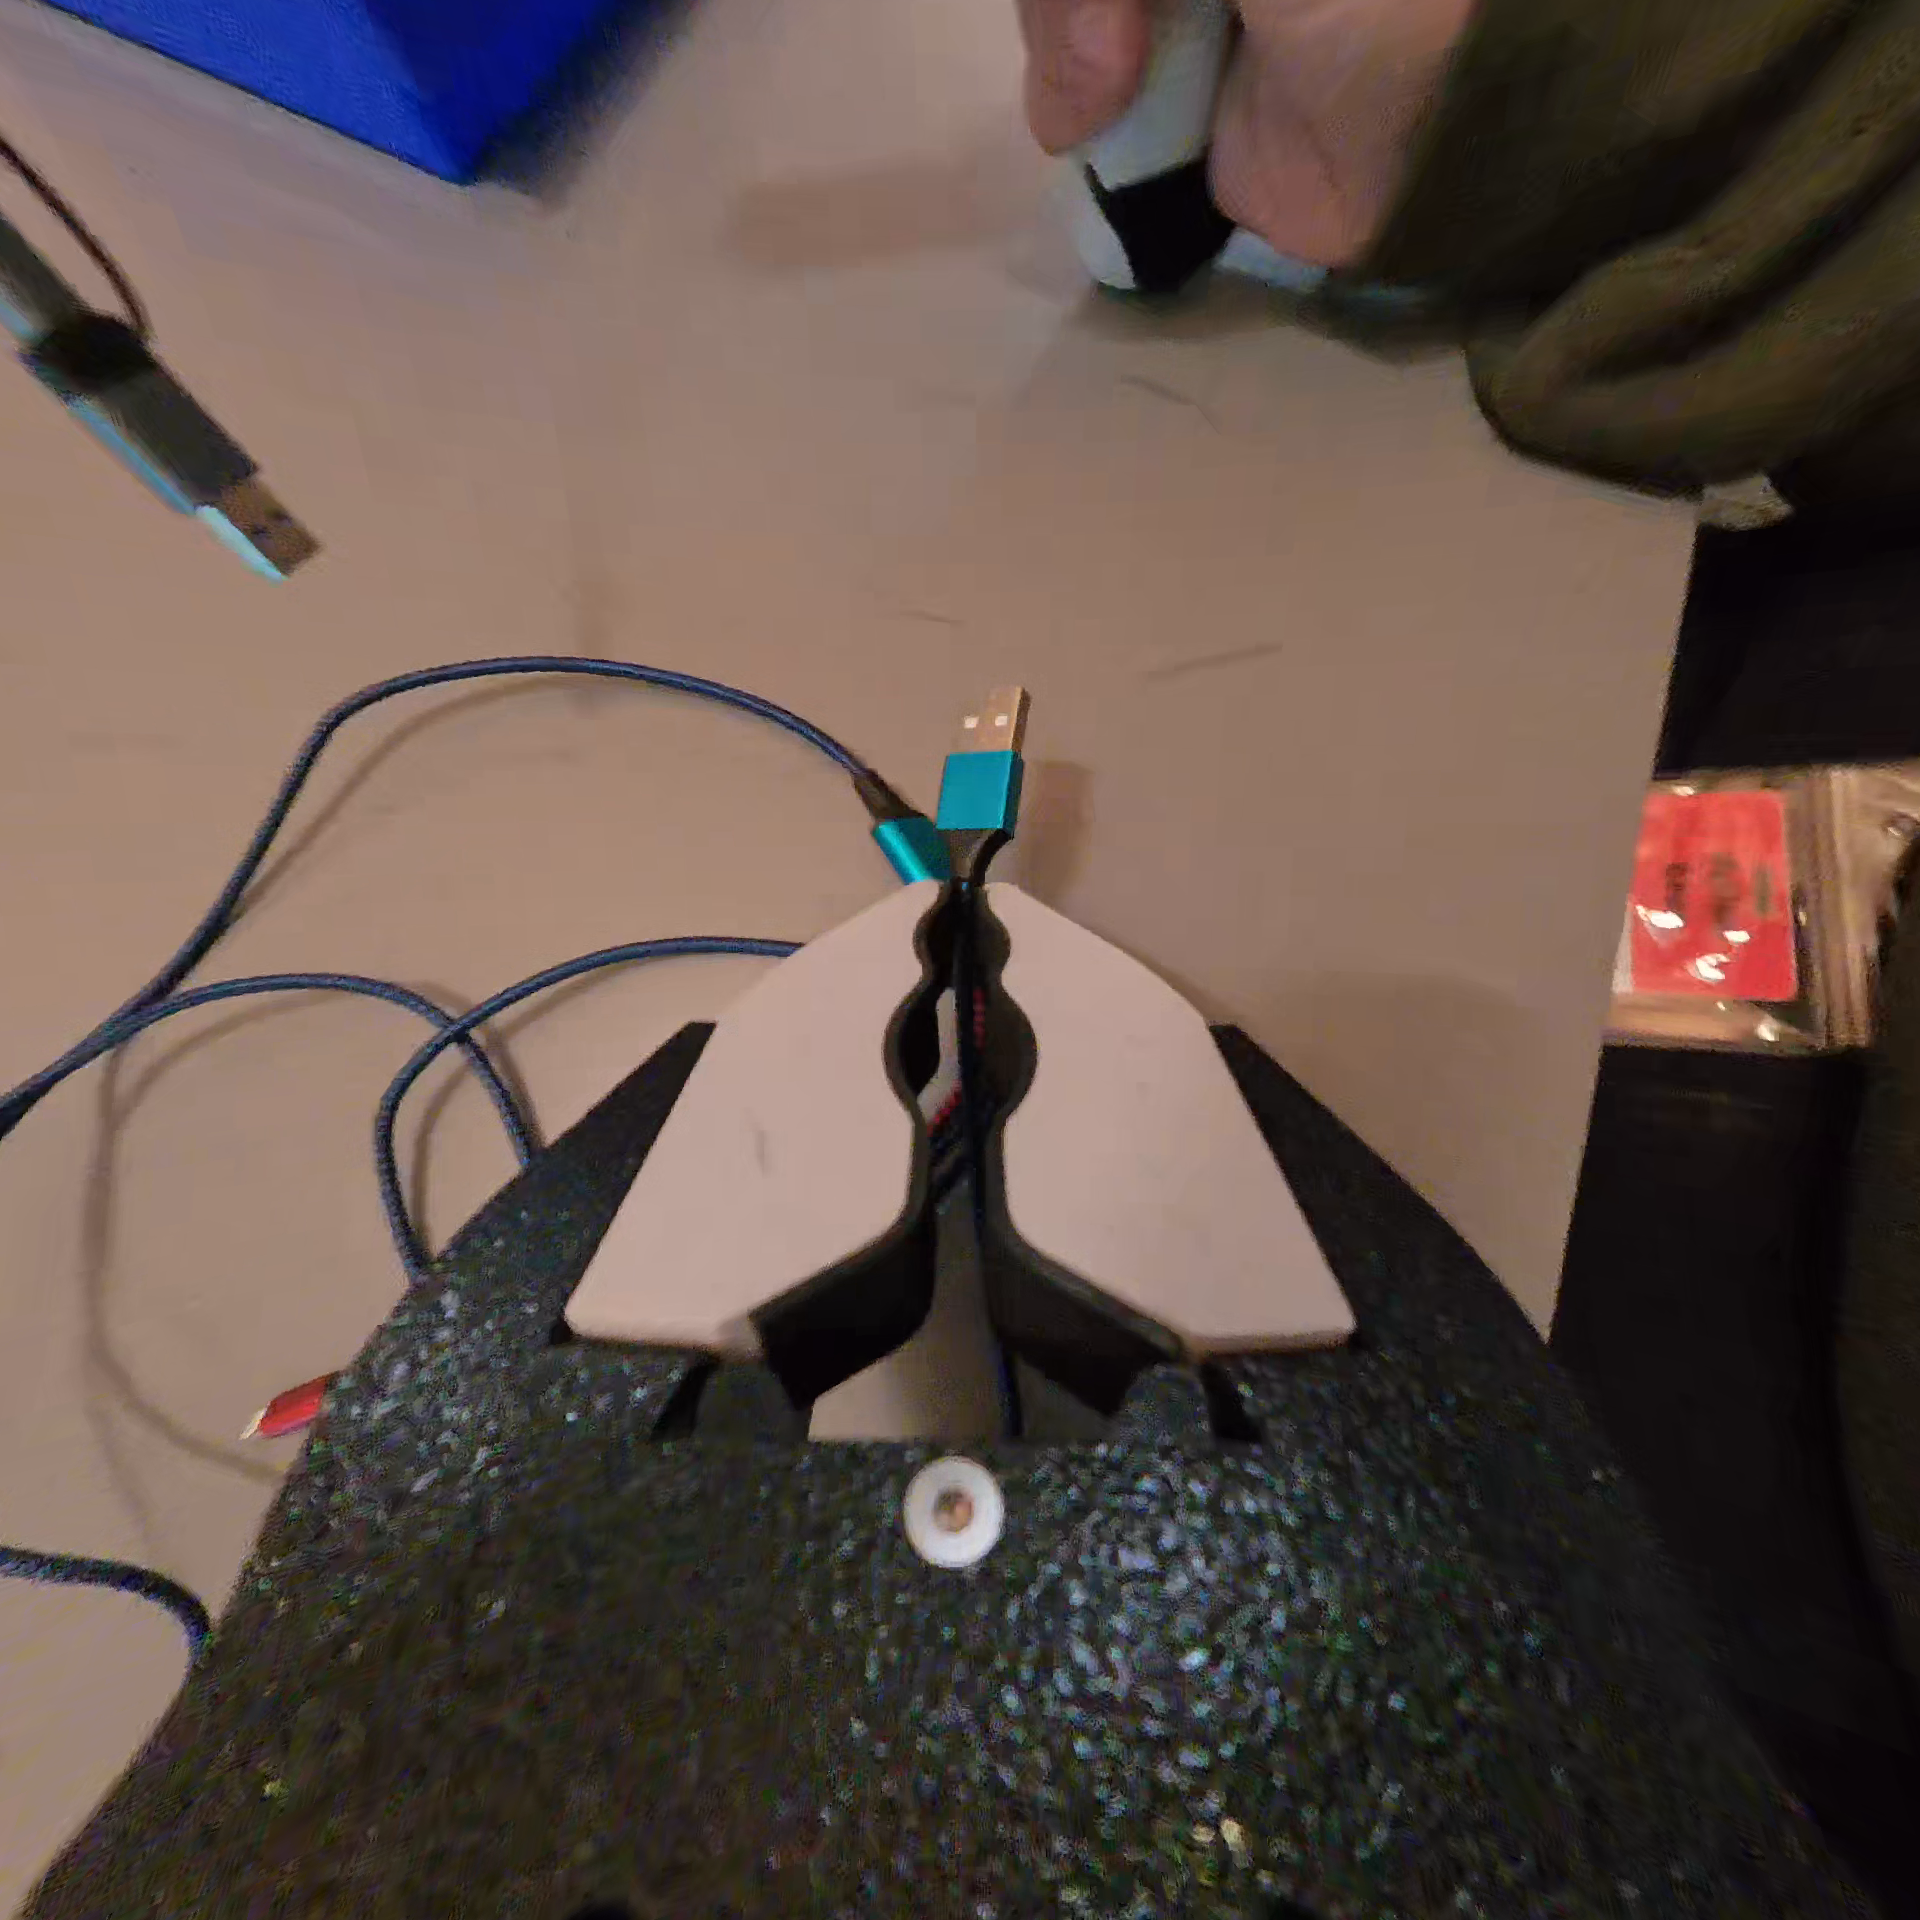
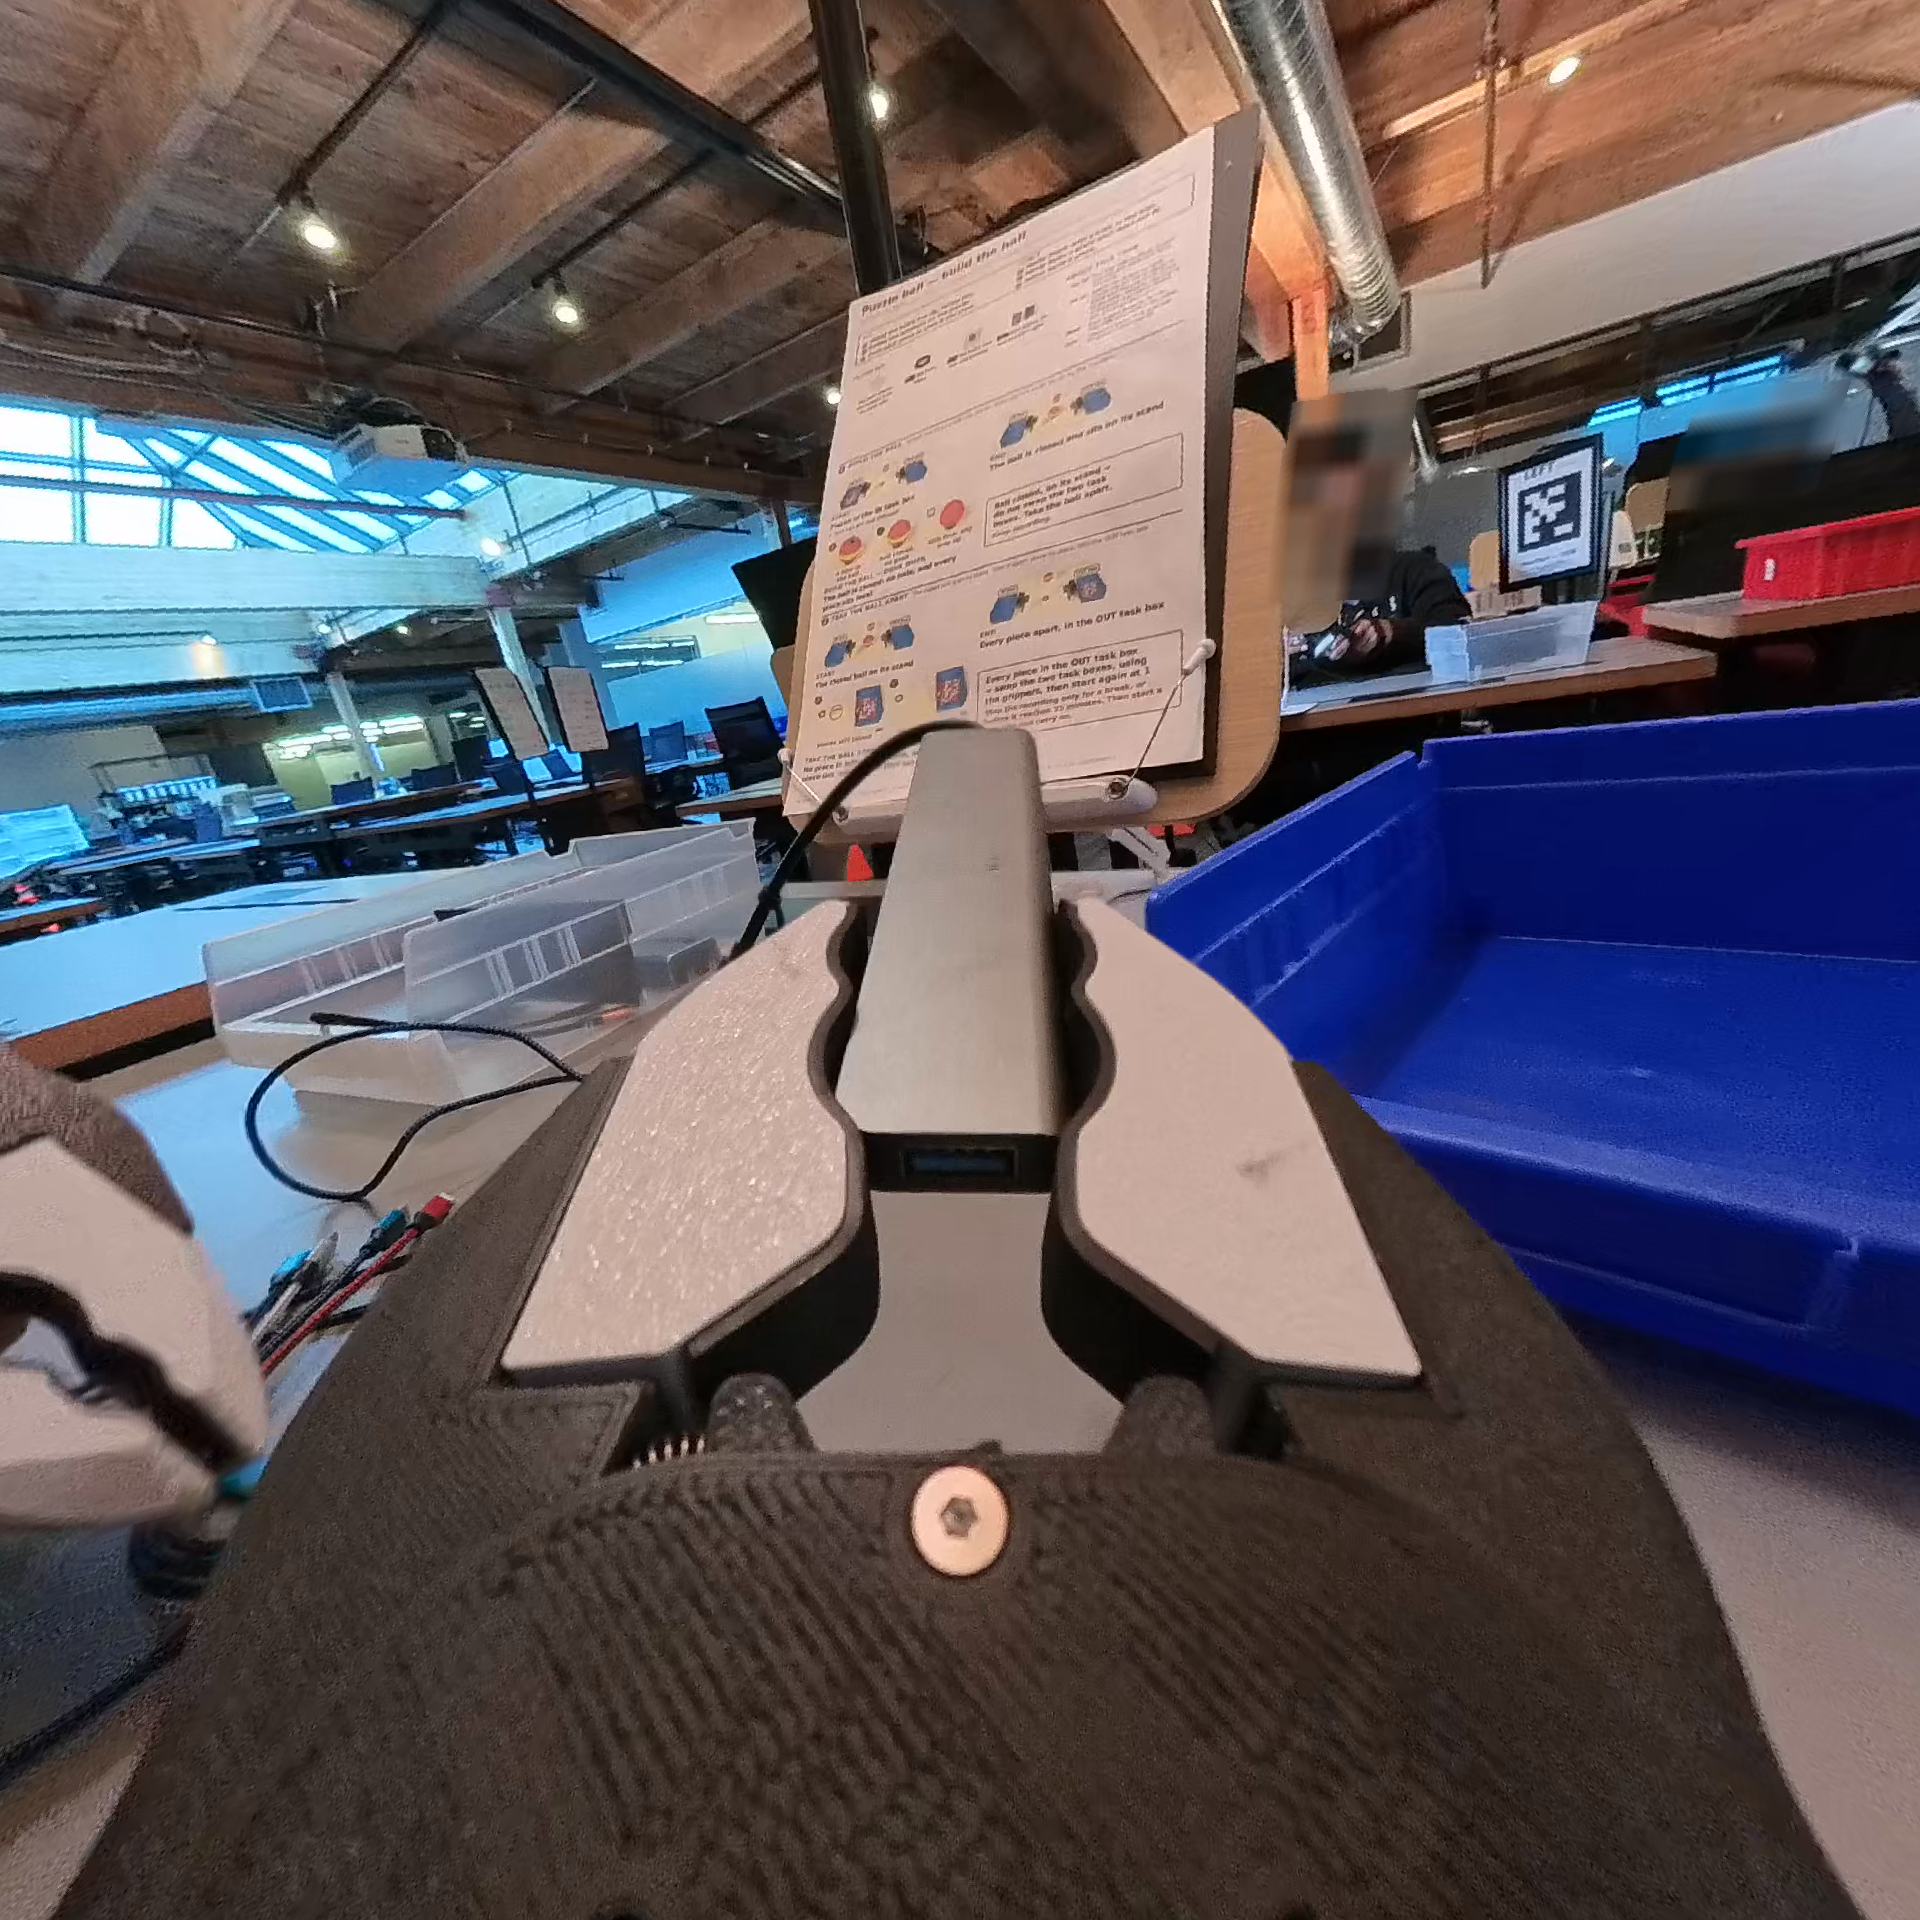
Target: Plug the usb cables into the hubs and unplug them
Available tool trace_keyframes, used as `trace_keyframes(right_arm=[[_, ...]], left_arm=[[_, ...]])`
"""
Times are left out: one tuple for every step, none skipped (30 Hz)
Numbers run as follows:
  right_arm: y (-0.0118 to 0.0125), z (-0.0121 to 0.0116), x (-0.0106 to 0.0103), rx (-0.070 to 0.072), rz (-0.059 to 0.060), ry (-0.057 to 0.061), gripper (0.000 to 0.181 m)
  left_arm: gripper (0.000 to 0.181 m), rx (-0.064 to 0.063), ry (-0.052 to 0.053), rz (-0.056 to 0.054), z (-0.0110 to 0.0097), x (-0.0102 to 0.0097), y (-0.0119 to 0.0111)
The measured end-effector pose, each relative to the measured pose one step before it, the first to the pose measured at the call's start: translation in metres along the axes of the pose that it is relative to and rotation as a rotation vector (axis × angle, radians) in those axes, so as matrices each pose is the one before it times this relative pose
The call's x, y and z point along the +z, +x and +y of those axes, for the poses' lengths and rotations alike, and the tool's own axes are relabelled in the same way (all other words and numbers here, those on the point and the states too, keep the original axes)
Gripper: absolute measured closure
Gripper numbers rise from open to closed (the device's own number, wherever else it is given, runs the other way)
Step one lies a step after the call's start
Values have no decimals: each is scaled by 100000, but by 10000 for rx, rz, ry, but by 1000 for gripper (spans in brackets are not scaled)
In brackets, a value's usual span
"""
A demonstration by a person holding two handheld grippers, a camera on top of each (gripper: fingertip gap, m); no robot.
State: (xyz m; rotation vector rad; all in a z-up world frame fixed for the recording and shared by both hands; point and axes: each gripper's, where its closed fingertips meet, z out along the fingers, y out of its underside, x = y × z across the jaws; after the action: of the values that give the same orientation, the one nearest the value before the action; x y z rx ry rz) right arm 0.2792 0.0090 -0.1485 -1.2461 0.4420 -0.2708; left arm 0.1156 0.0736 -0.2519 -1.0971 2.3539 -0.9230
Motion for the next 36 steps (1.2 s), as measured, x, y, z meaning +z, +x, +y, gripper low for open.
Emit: trace_keyframes(right_arm=[[-99,107,94,-53,-40,-94,146],[-197,134,101,-75,-88,-106,146],[-172,152,101,-76,-32,-123,146],[-131,164,93,-56,33,-125,146],[-223,203,117,17,3,-150,146],[-320,229,125,140,-45,-147,146],[-362,223,133,232,-31,-108,146],[-322,243,161,165,40,-110,146],[-374,367,218,81,28,-227,146],[-476,402,218,-2,-20,-255,146],[-569,394,217,-78,-57,-257,146],[-610,461,224,-220,-36,-330,146],[-619,338,191,-393,21,-230,146],[-605,300,178,-458,47,-215,146],[-557,203,146,-381,62,-140,146],[-715,211,153,-260,-110,-162,147],[-634,166,140,-174,-95,-132,147],[-618,65,119,-168,-109,-56,147],[-579,3,64,-187,-100,2,147],[-559,-42,39,-162,-127,23,147],[-476,8,42,-73,-133,-9,146],[-385,-38,8,-26,-130,21,147],[-203,2,3,9,-59,-6,147],[-189,9,-3,90,-93,-16,147],[-127,38,7,177,-98,-36,147],[-39,46,-13,245,-39,-35,147],[13,7,-10,146,22,2,147],[-103,9,1,-52,-25,-6,147],[-183,22,31,-115,-53,-24,147],[-141,31,31,-124,-1,-25,147],[-163,0,10,-105,-18,-2,147],[-178,-16,9,-77,-50,17,147],[-90,7,7,-76,6,-9,147],[-97,-1,10,-84,-4,-4,147],[-120,1,5,-87,-25,2,147],[-124,0,0,-84,-27,-6,147]], left_arm=[[179,-195,242,-392,-445,-181,-742],[179,-192,283,-309,-511,-193,-666],[179,-140,351,-212,-619,-183,-523],[179,-147,421,-247,-714,-133,-656],[179,-251,351,-312,-672,-6,-801],[179,-247,259,-315,-599,-105,-734],[179,-192,261,-352,-600,-130,-721],[179,-180,187,-312,-482,-154,-714],[179,-190,55,-262,-297,-78,-723],[179,-116,-24,-222,-182,-70,-546],[179,-18,-30,-197,-74,-180,-179],[179,57,-73,-160,30,-133,-204],[179,106,-35,-142,53,-83,-161],[179,108,-100,-13,141,-34,70],[179,147,-176,83,265,-33,214],[179,158,-167,-102,247,59,-198],[179,142,-90,-233,92,-56,-402],[179,75,-47,12,-1,9,-55],[179,-44,50,152,-142,25,162],[179,-32,83,102,-150,-42,148],[179,56,-22,-34,0,-45,-89],[179,102,-106,-171,139,-92,-270],[179,115,-159,-175,220,-103,-263],[179,57,-76,-164,90,-120,-248],[179,-35,-15,-107,22,-115,-176],[179,-63,-50,-31,30,-109,-43],[179,-5,1,-105,-38,-79,-116],[179,45,-15,-137,-37,-28,-154],[179,83,-90,-62,104,-113,8],[179,89,-93,-73,102,15,-10],[179,78,-14,-123,14,30,-69],[179,38,-50,-87,63,42,-79],[179,-9,-41,-73,73,39,-103],[179,-42,20,-46,-8,7,-98],[179,-50,37,45,-36,-15,3],[179,-62,3,8,0,-9,-41]])
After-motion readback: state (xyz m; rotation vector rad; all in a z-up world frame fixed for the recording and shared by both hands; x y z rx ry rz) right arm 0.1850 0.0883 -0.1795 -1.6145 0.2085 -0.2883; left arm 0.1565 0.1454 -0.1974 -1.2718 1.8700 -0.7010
